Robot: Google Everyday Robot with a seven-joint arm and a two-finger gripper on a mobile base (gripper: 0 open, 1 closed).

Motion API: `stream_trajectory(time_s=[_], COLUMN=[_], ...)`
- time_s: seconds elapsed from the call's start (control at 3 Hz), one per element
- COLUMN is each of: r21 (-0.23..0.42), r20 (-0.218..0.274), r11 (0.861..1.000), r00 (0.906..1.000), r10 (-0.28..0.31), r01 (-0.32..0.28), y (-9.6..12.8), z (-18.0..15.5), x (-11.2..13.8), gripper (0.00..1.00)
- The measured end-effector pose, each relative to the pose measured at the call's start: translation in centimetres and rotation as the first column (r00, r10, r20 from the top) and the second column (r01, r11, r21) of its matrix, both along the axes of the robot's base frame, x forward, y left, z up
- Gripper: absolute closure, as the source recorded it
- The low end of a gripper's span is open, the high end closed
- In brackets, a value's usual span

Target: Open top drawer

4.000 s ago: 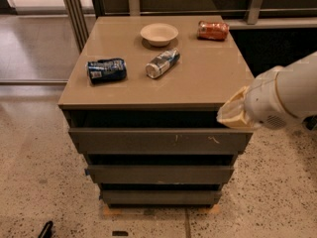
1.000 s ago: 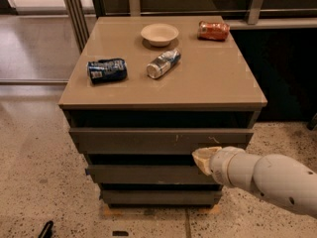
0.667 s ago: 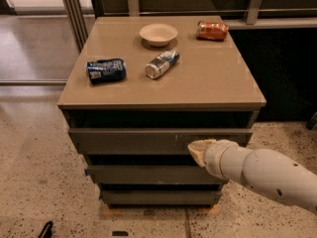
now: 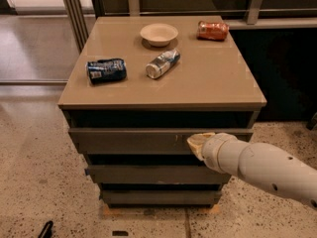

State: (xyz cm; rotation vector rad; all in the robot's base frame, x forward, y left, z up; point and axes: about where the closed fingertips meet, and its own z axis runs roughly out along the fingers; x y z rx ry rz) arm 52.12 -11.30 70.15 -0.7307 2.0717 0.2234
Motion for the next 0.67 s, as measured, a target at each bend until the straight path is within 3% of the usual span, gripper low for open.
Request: stream_trajectory(time_s=[0.33,0.67], r21=[-0.021,-0.022], r20=[0.047,0.051], r11=[1.000,1.000], r00=[0.9989,0.9987], r10=[0.003,0.003], r01=[-0.002,-0.002], y=[-0.09,-0.08], z=[2.22,2.40], x=[0.80,0.87], gripper=[1.00,1.00])
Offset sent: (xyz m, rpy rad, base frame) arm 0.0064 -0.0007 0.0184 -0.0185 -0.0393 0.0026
